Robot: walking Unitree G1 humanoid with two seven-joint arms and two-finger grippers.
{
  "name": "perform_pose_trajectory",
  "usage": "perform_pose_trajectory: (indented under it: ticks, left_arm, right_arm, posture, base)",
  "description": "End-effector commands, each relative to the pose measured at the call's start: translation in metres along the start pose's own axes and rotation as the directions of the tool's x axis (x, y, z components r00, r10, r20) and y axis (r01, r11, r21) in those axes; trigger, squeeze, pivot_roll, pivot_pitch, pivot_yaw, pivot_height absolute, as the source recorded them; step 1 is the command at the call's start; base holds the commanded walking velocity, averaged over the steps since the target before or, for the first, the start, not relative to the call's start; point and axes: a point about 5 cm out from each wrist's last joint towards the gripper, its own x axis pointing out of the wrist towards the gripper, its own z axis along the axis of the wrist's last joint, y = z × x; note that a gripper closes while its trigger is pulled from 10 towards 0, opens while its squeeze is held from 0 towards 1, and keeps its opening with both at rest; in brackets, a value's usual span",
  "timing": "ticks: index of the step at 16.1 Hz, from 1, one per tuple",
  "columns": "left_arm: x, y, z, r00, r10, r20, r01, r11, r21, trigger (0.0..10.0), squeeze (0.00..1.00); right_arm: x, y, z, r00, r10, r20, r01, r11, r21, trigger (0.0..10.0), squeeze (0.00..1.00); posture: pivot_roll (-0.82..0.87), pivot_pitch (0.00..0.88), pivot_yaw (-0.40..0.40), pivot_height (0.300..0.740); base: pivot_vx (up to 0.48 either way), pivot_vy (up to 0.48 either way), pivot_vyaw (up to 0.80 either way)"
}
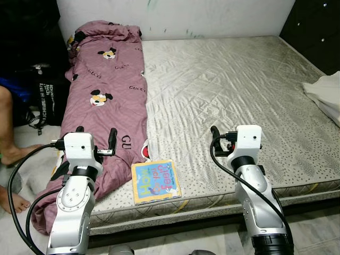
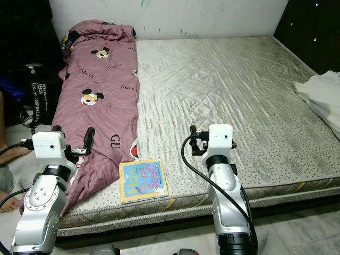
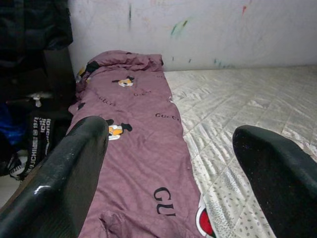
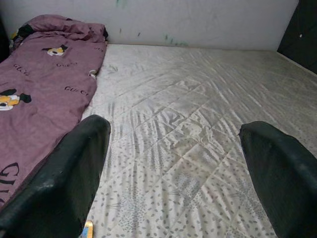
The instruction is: Clean up the room
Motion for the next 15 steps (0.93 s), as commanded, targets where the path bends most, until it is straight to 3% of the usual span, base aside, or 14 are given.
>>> perform_pose_trajectory:
  ticks: [1, 10, 15]
  left_arm:
    - [0.0013, -0.0018, 0.0050, 1.000, -0.005, 0.014, 0.005, 1.000, -0.004, 10.0, 0.00]
    - [0.0026, -0.0061, 0.0058, 1.000, -0.002, 0.018, 0.002, 1.000, -0.015, 10.0, 0.00]
    - [0.0042, -0.0058, 0.0046, 1.000, 0.019, 0.003, -0.019, 1.000, -0.008, 10.0, 0.00]
  right_arm:
    - [-0.0002, 0.0014, 0.0029, 1.000, 0.010, 0.016, -0.010, 1.000, -0.010, 10.0, 0.00]
    - [0.0000, 0.0024, 0.0025, 1.000, 0.028, 0.009, -0.028, 1.000, -0.011, 10.0, 0.00]
    - [0.0020, 0.0029, 0.0004, 0.999, 0.036, -0.007, -0.036, 0.999, -0.010, 10.0, 0.00]
  posture:
    - [0.05, 0.017, -0.006, 0.725]
    - [0.05, 0.027, -0.007, 0.621]
    - [0.05, 0.029, -0.013, 0.621]
  base:
    - [0.000, 0.000, 0.00]
    - [0.000, 0.000, 0.00]
    - [0.000, 0.000, 0.00]
